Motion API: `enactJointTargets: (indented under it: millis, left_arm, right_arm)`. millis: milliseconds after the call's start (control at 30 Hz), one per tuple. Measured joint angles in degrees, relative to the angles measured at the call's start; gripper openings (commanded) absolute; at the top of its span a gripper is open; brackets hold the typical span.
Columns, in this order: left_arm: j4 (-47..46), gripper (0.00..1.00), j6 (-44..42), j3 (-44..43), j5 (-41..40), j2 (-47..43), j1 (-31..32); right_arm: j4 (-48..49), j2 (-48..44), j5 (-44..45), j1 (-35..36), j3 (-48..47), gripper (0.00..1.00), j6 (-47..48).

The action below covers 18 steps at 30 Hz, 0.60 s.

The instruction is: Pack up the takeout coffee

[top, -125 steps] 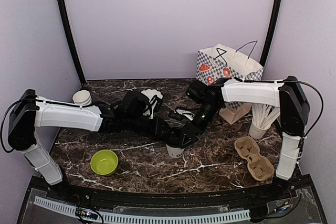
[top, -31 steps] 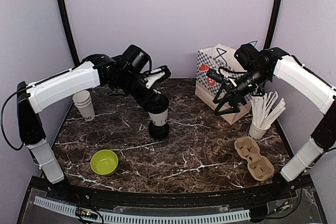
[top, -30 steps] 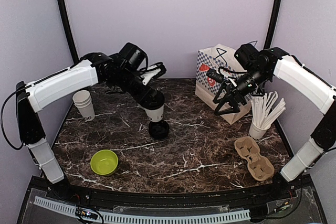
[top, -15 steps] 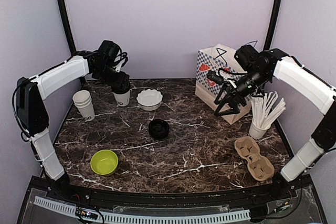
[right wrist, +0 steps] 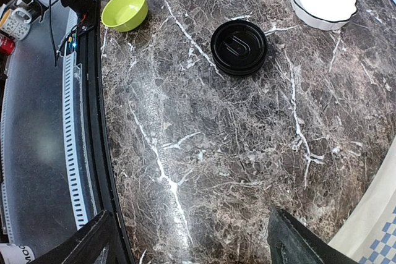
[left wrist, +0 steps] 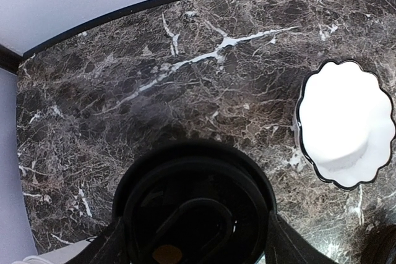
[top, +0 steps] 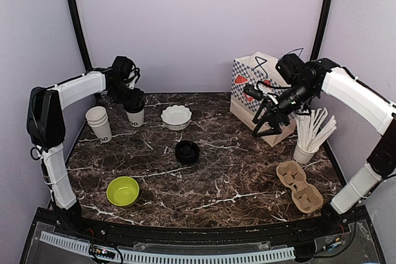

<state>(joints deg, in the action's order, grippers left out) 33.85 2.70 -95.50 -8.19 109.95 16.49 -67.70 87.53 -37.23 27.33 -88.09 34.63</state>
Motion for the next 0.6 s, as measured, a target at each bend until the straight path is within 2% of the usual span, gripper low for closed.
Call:
enactJointTargets:
  millis: [200,600]
  left_arm:
    - [-0.6,0.75,0.0,-1.2,1.0,3.2,-1.6]
    - [4.7,0.83,0.0,-5.2,0.0,1.4,-2.0]
  right_arm:
    - [0.0,0.0,0.0,0.0,0.3,0.85,0.0]
    - [0.0,0.0,-0.7,0.0,0.3,0.85,0.0]
